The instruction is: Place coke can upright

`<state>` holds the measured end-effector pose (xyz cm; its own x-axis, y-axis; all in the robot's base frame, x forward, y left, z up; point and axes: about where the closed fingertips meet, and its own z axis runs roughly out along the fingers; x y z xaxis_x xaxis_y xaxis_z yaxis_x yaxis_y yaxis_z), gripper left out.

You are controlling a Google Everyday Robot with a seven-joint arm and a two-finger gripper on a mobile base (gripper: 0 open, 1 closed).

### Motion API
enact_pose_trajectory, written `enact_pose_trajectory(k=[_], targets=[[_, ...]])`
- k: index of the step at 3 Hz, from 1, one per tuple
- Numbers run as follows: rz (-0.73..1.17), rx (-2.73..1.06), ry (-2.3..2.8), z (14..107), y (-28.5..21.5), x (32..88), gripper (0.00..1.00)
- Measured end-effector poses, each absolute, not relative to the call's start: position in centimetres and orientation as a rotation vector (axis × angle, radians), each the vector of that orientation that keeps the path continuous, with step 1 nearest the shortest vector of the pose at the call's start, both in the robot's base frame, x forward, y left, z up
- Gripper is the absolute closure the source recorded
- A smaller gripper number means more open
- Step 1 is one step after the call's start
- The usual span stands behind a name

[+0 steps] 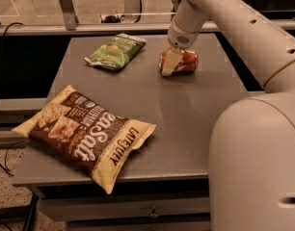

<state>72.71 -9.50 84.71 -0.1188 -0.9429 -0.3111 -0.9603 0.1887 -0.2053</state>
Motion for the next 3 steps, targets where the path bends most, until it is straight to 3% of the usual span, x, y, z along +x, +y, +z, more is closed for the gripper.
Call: enact_pose_trajectory(k=[2,3], targets=[[0.197,-1.718,1.989,90.0,-8.6,70.3,0.86],[0.38,-1.6,1.861,92.5,-8.9,69.5,1.0]])
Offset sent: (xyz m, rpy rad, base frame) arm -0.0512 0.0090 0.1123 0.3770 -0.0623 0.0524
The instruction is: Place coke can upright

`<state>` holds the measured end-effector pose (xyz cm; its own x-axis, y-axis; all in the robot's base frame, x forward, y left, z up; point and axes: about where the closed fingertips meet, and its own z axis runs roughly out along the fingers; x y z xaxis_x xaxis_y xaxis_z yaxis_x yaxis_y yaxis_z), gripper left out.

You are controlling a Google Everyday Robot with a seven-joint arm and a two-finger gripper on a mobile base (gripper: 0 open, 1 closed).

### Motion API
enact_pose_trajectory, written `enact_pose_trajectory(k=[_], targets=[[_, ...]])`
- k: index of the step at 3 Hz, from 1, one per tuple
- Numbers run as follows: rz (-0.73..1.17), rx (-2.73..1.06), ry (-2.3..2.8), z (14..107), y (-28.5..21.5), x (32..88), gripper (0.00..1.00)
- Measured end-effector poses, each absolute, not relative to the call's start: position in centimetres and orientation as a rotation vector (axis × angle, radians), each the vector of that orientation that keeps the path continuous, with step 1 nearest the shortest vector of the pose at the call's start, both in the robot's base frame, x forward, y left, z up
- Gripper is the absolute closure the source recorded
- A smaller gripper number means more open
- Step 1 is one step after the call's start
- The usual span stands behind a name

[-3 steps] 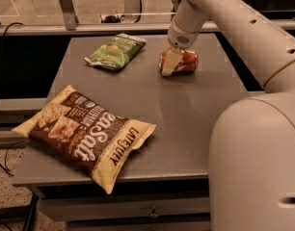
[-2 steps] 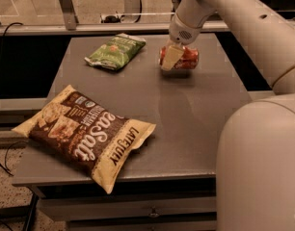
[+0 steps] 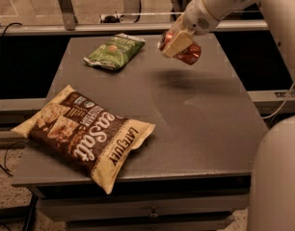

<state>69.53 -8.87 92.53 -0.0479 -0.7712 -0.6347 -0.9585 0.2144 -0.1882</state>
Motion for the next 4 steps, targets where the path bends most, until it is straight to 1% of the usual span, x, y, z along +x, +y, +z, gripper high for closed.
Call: enact_pose_trajectory(k=[2,3,4], targets=[[0.803,-1.293,1.574,94.7,-11.1,68.5,1.0],[0.95,-1.156,1.47,94.7,-12.5,68.1,1.0],[1.054,-1.054,1.398,94.2,-13.6,67.6,1.0]])
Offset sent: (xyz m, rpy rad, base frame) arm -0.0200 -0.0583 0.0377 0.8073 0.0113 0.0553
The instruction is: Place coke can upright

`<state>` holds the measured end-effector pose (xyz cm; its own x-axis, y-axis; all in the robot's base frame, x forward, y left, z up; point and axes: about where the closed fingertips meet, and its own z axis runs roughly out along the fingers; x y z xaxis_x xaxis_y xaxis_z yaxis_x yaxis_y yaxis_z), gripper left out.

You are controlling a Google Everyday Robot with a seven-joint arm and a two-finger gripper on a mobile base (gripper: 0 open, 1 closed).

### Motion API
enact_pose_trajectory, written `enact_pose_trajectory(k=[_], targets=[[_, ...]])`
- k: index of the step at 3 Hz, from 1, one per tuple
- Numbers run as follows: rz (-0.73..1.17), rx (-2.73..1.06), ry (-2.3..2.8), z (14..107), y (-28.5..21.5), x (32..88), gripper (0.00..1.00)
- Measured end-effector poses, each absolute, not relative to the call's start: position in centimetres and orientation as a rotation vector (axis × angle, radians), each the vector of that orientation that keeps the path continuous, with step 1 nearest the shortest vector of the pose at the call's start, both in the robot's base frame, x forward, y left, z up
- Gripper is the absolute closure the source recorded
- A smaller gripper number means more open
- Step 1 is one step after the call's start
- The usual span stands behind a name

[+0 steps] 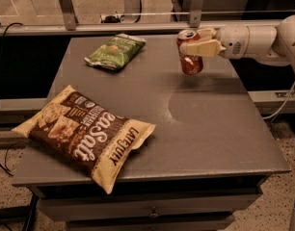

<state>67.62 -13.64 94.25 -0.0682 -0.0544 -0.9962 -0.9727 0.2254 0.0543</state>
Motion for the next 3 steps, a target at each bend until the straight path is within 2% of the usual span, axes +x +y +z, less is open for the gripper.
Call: enact_pose_trajectory(k=[1,3], targets=[[1.117,-1.014,1.329,93.7,-14.6,67.0,0.84],[1.184,-0.999,1.275,92.2,-15.6,65.8,0.36]])
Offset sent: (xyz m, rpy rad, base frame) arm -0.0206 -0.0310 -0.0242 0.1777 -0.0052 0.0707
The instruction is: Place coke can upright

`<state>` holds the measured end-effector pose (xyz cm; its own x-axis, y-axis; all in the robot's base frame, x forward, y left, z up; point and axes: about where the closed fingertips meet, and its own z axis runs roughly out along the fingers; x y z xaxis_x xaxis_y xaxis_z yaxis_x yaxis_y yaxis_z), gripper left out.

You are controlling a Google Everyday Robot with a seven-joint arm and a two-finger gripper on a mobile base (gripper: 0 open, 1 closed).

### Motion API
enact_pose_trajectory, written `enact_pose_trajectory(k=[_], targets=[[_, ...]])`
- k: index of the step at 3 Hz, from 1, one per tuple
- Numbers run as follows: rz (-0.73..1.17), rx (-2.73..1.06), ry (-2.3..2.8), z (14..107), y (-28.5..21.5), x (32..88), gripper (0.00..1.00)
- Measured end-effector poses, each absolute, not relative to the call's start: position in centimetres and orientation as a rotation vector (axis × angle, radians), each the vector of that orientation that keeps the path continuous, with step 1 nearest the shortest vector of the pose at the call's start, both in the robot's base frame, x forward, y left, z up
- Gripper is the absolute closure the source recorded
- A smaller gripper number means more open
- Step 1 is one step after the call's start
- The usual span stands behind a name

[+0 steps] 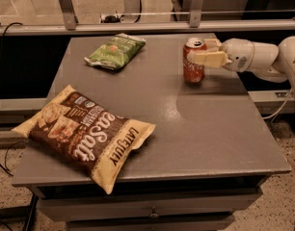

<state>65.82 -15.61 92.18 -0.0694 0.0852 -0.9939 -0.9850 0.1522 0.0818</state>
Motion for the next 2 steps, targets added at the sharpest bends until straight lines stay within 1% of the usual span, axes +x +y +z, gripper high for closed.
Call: enact_pose_trajectory(k=[1,2], targets=[[1.195,-0.99,1.29,91.2,-16.3,65.1,0.15],[1.183,-0.98,1.331,90.3,-17.9,63.9,0.0]])
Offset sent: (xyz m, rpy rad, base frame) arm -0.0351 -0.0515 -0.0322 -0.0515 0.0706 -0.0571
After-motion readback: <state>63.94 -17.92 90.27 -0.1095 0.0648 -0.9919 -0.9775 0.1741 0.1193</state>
